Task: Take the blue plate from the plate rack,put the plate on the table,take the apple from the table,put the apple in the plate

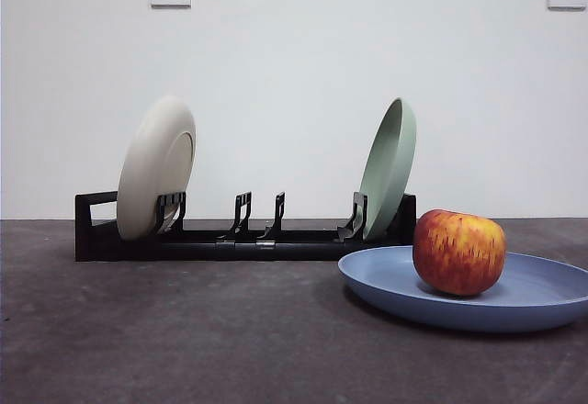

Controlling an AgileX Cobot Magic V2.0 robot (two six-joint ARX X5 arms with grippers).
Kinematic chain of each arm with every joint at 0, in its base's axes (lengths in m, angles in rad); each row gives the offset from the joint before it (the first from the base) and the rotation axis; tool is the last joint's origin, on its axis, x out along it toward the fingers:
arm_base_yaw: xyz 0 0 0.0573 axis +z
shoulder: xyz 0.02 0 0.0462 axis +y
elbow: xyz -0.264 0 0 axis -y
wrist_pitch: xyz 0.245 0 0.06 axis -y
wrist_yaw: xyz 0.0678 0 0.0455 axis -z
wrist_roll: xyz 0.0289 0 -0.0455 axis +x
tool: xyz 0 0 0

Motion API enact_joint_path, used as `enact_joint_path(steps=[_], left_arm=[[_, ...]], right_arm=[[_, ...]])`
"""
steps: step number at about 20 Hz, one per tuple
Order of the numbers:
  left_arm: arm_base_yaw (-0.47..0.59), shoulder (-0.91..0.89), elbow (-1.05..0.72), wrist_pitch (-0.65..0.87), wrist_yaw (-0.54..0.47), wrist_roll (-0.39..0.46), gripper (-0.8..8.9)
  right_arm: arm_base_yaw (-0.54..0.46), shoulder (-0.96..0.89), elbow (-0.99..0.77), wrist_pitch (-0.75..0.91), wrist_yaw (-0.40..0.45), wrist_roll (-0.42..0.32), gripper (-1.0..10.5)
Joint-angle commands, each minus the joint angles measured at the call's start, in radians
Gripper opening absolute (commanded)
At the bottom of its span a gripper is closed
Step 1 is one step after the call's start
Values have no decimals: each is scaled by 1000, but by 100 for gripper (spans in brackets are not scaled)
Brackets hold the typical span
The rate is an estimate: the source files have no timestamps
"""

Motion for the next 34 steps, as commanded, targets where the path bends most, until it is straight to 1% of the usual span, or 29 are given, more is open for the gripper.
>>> enact_joint_path(steps=[1, 5, 11, 12, 14, 15, 16, 19, 20, 21, 22, 23, 24, 25, 26, 29, 32, 34], left_arm=[[2, 3, -5, 3, -1, 4, -4], [2, 19, -5, 3, -1, 4, -4], [0, 64, -6, 4, -1, 4, -4], [12, 73, -6, 4, -2, 4, -4], [69, 89, -6, 4, 2, 4, -4], [113, 99, -6, 4, 17, 14, -4], [169, 108, -6, 4, 41, 43, -4], [404, 122, -10, 19, 53, 214, -4], [492, 118, -25, 79, 69, 292, -4], [578, 100, -54, 162, 137, 386, -4], [661, 72, -100, 265, 250, 478, -4], [739, 34, -163, 377, 386, 553, -4], [814, -12, -240, 488, 511, 602, -4], [883, -63, -327, 592, 603, 628, -4], [943, -115, -419, 684, 650, 635, -4], [1070, -280, -722, 875, 659, 633, -4], [1139, -439, -1019, 1026, 658, 593, -4], [1166, -539, -1173, 1096, 658, 555, -4]], right_arm=[[2, -2, 48, -44, 0, 4, 1], [2, 1, 122, -127, 1, 4, 1], [2, 2, 135, -128, 1, 4, 1], [2, 5, 135, -128, 1, 4, 1], [2, 9, 135, -128, 1, 4, 1], [2, 19, 135, -129, 1, 4, 1], [2, 21, 135, -129, 1, 4, 1], [2, 32, 135, -129, 1, 4, 1], [2, 35, 135, -129, 1, 4, 1], [2, 43, 135, -128, 1, 4, 1], [2, 48, 135, -129, 1, 4, 1], [2, 53, 135, -128, 1, 4, 1], [2, 58, 135, -128, 1, 4, 1], [2, 66, 135, -128, 1, 4, 1], [2, 74, 135, -128, 1, 4, 1], [2, 97, 135, -128, 1, 4, 1], [2, 120, 135, -128, 1, 4, 1], [2, 135, 135, -128, 1, 4, 1]])
